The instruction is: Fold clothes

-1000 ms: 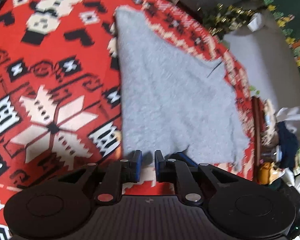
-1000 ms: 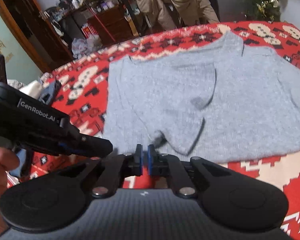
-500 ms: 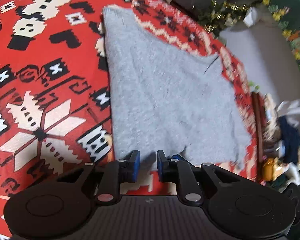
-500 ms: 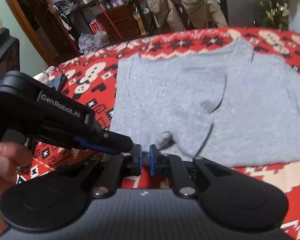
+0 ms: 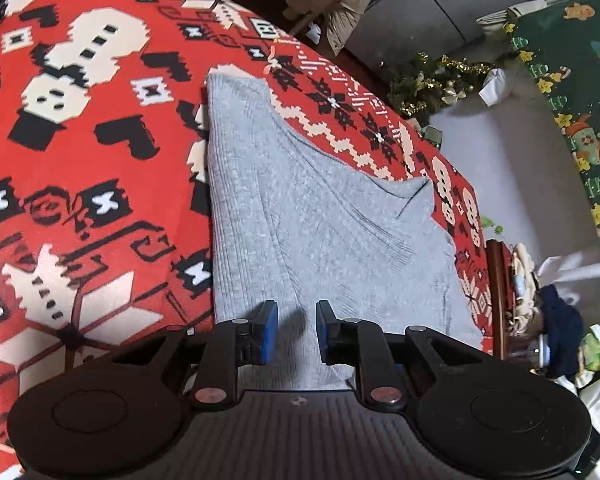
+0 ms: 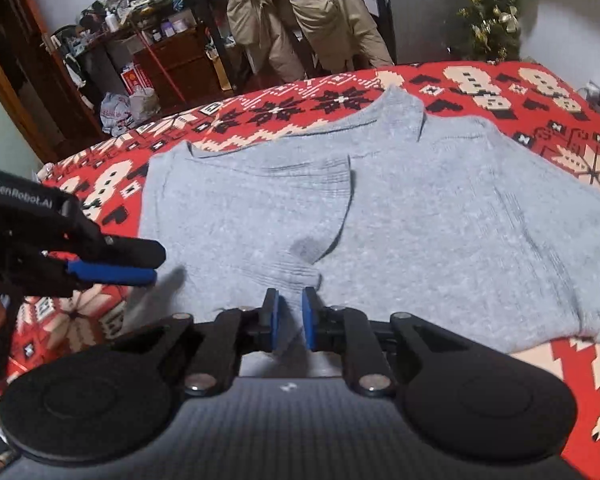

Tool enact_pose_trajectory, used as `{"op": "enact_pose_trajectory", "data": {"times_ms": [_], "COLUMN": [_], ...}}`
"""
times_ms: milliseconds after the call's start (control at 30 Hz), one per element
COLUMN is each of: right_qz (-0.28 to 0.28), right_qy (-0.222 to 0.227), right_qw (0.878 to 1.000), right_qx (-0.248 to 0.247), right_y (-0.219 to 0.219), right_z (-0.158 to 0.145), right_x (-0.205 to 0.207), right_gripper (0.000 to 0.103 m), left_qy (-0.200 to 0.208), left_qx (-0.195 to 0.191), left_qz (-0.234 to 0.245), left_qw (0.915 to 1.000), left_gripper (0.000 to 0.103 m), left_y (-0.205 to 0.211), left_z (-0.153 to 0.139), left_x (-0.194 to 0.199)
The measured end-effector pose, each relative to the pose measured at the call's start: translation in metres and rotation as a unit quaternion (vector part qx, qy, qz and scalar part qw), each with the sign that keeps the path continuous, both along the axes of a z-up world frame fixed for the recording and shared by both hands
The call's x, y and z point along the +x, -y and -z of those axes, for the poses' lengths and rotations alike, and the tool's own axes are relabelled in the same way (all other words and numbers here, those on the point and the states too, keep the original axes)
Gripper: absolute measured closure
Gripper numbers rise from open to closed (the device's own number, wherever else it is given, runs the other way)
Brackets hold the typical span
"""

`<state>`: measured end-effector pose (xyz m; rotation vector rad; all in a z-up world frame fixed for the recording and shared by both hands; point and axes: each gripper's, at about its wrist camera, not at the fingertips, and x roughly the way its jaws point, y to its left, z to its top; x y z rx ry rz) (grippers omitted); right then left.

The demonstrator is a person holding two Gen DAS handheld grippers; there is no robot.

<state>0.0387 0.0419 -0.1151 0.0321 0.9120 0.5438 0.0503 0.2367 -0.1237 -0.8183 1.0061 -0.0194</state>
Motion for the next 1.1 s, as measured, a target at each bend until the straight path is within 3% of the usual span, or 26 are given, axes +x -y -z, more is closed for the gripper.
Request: {"op": "enact_pose_trajectory", "data": {"times_ms": [233, 467, 600, 733, 767, 800, 900, 1100], "right_qz": [0.026, 0.041, 0.043, 0.044, 0.044, 0.041, 0.04, 0.067], "right_qy": [0.018, -0.021, 0.002, 0.047, 0.058, 0.065, 0.084, 0.079], "right_qw": [0.999, 0.998, 0.999, 0.996, 0.995, 0.994, 0.99, 0.99], "right_qx": [0.021, 0.037, -0.012, -0.062, -0.072, -0.079, -0.104, -0.097], "right_y": [0.011, 0.014, -0.008, -0.025, -0.028, -0.031, -0.035, -0.013], "right_z": [-0.025, -0.006, 0.004, 0.008, 0.008, 0.008, 0.005, -0.003], "right_x": [0.027, 0.033, 0.027, 0.014, 0.011, 0.008, 0.001, 0.008], "right_gripper": [0.088, 0.087, 0.08, 0.08, 0.083, 0.092, 0.096, 0.094], "left_qy": [0.044, 0.039, 0.043, 0.039, 0.038, 0.037, 0.034, 0.029], "left_qx": [-0.038, -0.054, -0.044, -0.043, -0.042, -0.04, -0.035, -0.026], "left_qz": [-0.034, -0.029, -0.022, -0.022, -0.021, -0.02, -0.017, -0.01], "left_qw": [0.9977, 0.9974, 0.9978, 0.9981, 0.9982, 0.9983, 0.9987, 0.9992], "left_gripper": [0.084, 0.084, 0.081, 0.08, 0.081, 0.081, 0.08, 0.08], "left_y": [-0.022, -0.021, -0.017, -0.016, -0.016, -0.015, -0.014, -0.011], "left_z": [-0.008, -0.007, -0.009, -0.007, -0.007, -0.006, -0.006, -0.005], "left_x": [-0.006, -0.003, -0.003, -0.002, -0.002, -0.002, -0.001, 0.001]}}
